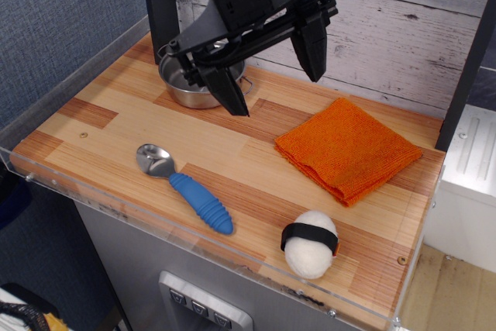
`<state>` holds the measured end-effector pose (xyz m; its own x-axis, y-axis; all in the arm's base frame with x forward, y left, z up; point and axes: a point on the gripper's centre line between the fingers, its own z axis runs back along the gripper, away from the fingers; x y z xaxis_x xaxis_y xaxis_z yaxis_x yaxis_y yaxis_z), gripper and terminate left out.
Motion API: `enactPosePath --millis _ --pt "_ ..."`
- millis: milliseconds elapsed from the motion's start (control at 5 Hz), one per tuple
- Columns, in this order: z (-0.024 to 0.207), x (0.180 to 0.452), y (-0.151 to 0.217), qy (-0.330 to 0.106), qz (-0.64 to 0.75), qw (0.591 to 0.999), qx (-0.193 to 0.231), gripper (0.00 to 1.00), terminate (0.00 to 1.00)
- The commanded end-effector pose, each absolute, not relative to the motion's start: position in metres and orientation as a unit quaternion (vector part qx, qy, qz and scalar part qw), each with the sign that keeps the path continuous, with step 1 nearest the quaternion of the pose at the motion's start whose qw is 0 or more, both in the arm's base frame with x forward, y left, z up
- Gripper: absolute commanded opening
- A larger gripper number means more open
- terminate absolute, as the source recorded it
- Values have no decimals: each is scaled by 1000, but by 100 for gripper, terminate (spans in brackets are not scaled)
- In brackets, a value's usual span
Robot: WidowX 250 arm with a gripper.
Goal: Move the pan tot he left of the spoon.
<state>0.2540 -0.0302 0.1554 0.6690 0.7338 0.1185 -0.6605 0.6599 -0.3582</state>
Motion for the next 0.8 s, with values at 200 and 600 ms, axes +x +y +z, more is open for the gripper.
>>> enactPosePath --millis 200,600 --pt "154 254 2 -159 483 849 -147 100 0" --pt "131 273 47 -156 564 797 -147 100 0"
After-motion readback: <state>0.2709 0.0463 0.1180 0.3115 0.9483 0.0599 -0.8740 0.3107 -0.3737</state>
